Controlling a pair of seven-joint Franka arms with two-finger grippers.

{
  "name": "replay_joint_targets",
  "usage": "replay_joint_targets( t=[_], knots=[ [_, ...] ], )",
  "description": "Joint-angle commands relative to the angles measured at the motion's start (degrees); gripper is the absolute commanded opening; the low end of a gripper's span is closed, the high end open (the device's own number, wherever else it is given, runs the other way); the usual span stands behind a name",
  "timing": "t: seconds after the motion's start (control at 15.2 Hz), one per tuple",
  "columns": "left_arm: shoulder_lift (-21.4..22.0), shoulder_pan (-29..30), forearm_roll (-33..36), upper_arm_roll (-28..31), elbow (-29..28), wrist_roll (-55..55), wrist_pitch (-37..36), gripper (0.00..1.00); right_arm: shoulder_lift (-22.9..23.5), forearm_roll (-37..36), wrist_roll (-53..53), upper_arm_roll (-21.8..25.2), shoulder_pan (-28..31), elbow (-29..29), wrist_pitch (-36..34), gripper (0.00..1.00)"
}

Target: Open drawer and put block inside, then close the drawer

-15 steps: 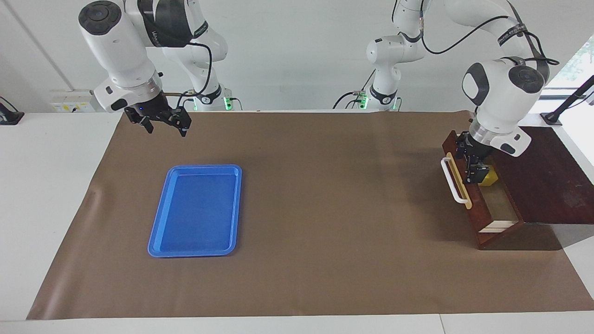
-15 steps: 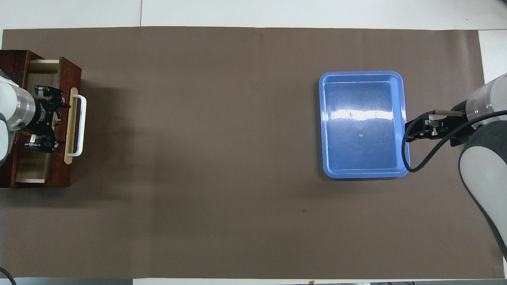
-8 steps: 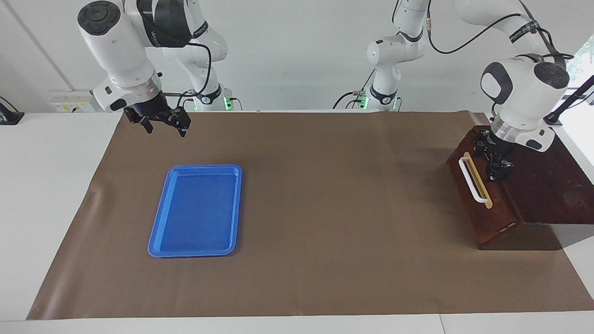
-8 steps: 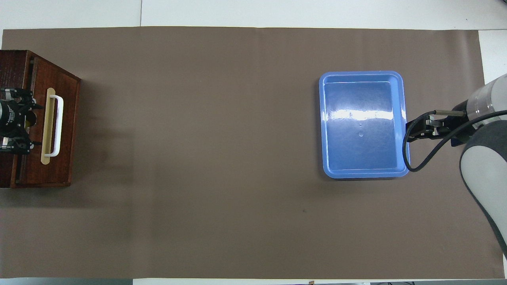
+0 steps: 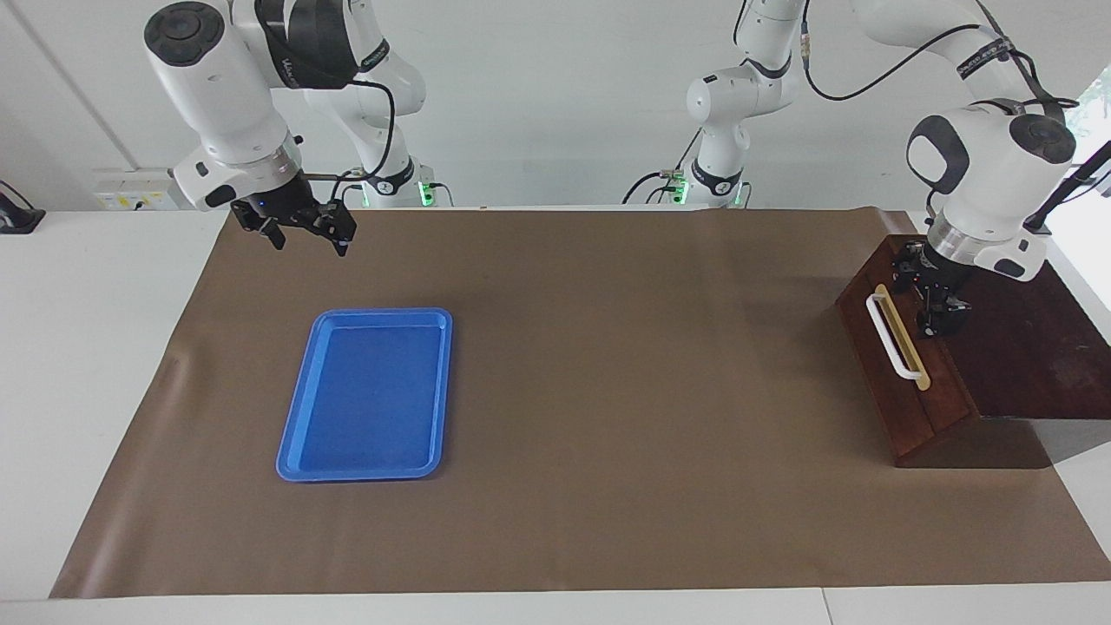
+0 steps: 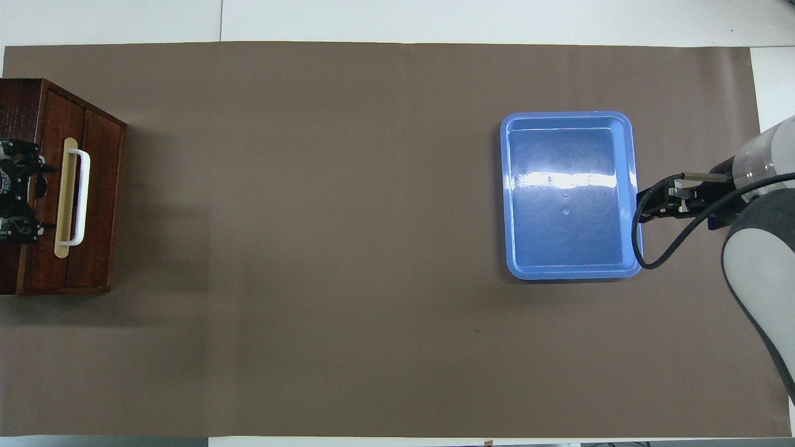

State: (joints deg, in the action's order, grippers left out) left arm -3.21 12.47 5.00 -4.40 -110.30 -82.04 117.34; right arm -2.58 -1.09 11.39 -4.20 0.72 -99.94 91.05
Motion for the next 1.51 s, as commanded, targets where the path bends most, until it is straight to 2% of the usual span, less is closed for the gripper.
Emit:
replay_joint_targets(
  t=[0.0, 0.2, 0.46, 0.79, 0.92, 1.12, 1.44],
  knots=[
    [0.92, 2.12, 1.16, 0.01, -1.07, 1.79, 0.36, 1.00, -1.20, -0.67, -1.29, -0.81, 1.39, -1.13, -0.52, 1.00],
    [1.27, 0.81, 1.25, -0.25, 1.91, 3.45, -3.15, 1.00, -1.20, -0.67, -1.29, -0.81, 1.39, -1.13, -0.52, 1.00],
    [1.80, -1.47, 0.55, -0.69, 7.10, 14.95, -11.41, 1.00, -1.20, -0.67, -1.20, -0.81, 1.31, -1.13, -0.43, 1.00],
    [3.30, -4.82, -2.00, -1.66, 8.87, 28.13, -13.01, 1.00, -1.20, -0.67, -0.93, -0.72, 1.65, -1.05, -0.52, 1.00],
    [4.95, -5.18, -4.45, -1.93, 9.22, 39.52, -13.62, 1.00, -1.03, -0.58, -0.93, -0.81, 2.10, -0.69, -0.43, 1.00],
    [5.67, -4.65, -7.45, -2.01, 10.18, 57.73, -18.53, 1.00, -1.11, -0.58, -0.85, -0.81, 1.92, -0.69, -0.43, 1.00],
    [4.97, -6.05, -7.28, -2.80, 11.15, 76.56, -27.50, 1.00, -1.11, -0.49, -0.85, -0.81, 2.01, -0.69, -0.43, 1.00]
  ],
)
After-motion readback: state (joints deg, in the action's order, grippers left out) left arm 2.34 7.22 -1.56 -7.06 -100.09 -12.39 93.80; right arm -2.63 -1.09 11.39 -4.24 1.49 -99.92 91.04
